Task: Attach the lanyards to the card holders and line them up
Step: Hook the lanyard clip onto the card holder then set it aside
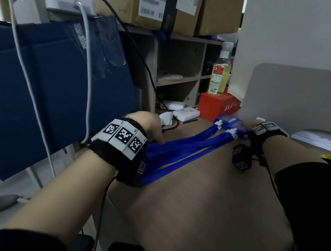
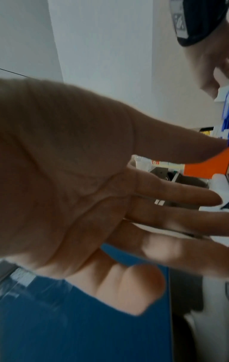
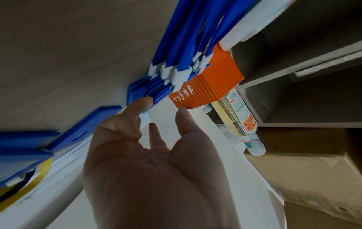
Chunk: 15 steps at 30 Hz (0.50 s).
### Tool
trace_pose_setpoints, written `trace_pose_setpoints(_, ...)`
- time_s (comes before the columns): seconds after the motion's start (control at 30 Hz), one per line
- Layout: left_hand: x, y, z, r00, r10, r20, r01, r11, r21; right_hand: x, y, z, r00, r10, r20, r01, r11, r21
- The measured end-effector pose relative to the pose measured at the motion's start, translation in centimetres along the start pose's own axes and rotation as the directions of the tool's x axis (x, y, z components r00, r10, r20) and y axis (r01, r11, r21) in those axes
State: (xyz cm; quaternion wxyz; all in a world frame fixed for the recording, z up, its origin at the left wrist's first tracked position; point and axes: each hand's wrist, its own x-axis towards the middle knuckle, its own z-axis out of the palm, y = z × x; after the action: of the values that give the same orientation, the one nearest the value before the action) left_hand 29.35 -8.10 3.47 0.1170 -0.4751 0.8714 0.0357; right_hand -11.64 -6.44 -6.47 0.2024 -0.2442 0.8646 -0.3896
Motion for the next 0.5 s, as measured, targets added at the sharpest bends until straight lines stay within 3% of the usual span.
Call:
trace_pose_setpoints(0.1,1.6,2.2,0.1,0.994,0.109,-0.008,-0.109,0.99,-0.084,1.5,0.8,-1.5,1.0,-0.007,0.018,0.007,1.0,-0.019)
trace_pose_setpoints(0.2,1.8,5.2,0.3,0.98,0.195,0.042,-0.188,0.973,-0.136,-8.1,-1.7,-2.6,1.0,-0.019,0.005,0.019,1.0,0.017)
trace_pose_setpoints(0.27,2.1,7.4,0.5,0.966,0.255,0.027,-0.247,0.954,-0.17,-10.9,-1.8,-3.4,0.999,-0.042,-0.01,0.043,0.998,0.047)
trace_pose_setpoints(0.4,1.7,11.6,0.6,0.91,0.408,-0.076,-0.415,0.883,-0.219,-13.3,-0.5,-5.9,0.997,-0.006,-0.08,0.018,0.988,0.151)
trace_pose_setpoints(0.5,1.3,14.9,1.0,0.853,0.516,-0.076,-0.516,0.812,-0.273,-14.8,1.3,-8.4,0.994,0.048,-0.099,-0.026,0.976,0.216)
